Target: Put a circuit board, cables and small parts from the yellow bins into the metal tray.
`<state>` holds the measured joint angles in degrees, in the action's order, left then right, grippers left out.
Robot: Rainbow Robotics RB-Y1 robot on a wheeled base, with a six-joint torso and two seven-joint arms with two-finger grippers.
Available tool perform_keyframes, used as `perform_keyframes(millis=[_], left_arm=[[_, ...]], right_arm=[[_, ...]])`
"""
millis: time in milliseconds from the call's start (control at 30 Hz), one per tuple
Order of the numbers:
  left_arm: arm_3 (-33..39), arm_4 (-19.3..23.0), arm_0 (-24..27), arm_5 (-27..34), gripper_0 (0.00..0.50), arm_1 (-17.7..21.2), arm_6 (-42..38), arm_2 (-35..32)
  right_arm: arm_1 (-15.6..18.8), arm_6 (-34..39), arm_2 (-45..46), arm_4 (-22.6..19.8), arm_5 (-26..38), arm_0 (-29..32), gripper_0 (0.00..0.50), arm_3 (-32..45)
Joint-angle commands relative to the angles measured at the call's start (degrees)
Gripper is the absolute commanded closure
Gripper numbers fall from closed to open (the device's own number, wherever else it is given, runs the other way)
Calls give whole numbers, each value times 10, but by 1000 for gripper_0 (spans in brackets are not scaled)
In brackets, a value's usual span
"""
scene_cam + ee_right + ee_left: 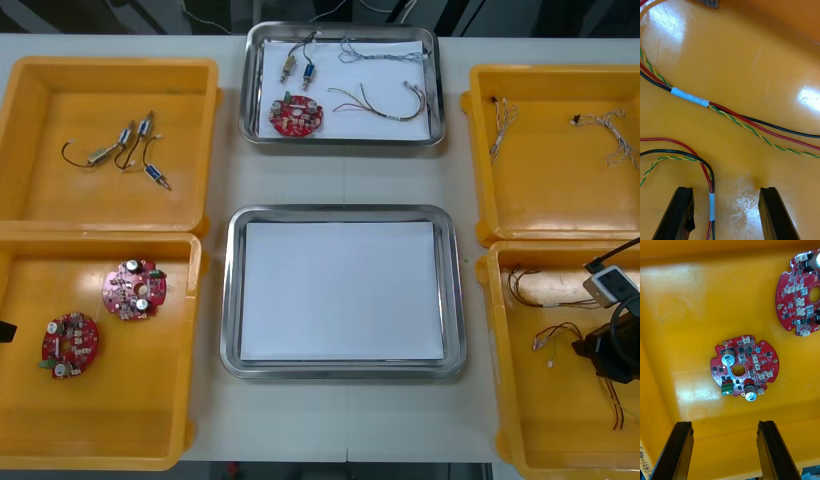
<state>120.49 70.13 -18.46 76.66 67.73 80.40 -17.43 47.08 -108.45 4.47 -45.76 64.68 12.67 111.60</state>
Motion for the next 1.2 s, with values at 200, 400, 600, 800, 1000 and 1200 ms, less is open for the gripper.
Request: perform_keyframes(millis=[200, 400, 600, 800, 1000, 1200], left_arm=[[13, 33, -38, 5, 0, 12, 212, -61], [13, 48, -51, 2, 0, 12, 289, -71], [14, 52, -63, -13, 0, 12, 380, -71], [13, 52, -96, -61, 0, 12, 473, -65], [-5, 55, -112, -125, 0, 20, 553, -30], [-34, 65, -113, -192, 0, 42, 610, 16]], right_arm=[[-6, -4, -11, 15, -19, 31, 0, 3], [-6, -3, -12, 19, -21, 35, 0, 3], [-6, 2, -20, 23, -32, 37, 0, 3], [-6, 10, -29, 28, -44, 36, 0, 3], [-6, 13, -34, 38, -45, 36, 0, 3], [-6, 15, -38, 51, -46, 39, 136, 3]])
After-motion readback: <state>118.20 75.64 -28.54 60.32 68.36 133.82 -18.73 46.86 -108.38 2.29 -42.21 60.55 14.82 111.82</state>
